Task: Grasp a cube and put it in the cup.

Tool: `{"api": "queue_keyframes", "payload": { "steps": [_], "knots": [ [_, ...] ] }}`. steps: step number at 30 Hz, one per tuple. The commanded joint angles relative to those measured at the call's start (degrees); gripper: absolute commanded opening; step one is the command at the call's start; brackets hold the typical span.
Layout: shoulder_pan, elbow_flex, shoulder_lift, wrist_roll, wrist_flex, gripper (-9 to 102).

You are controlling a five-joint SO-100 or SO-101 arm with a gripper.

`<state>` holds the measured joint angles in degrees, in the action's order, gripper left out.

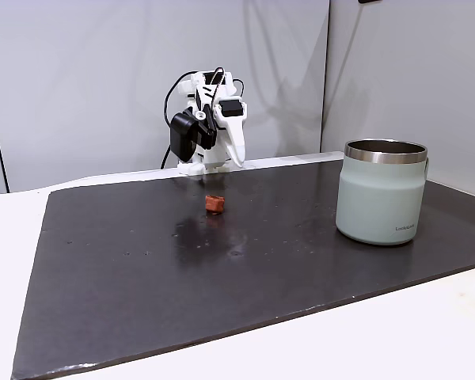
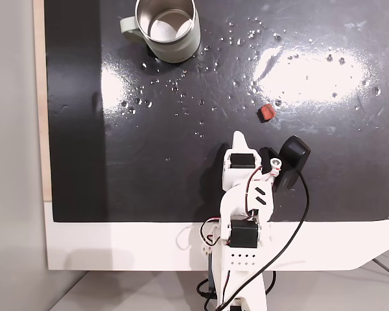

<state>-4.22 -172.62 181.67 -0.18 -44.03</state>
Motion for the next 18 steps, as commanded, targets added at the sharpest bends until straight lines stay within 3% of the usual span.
{"api": "queue_keyframes", "payload": {
  "steps": [1,9,18],
  "knots": [
    [-0.3,0.4,0.4,0.2,1.4,0],
    [-1.2,0.9,0.4,-0.1,1.0,0],
    [-0.4,15.6,-0.3,-0.2,-8.3,0]
  ]
}}
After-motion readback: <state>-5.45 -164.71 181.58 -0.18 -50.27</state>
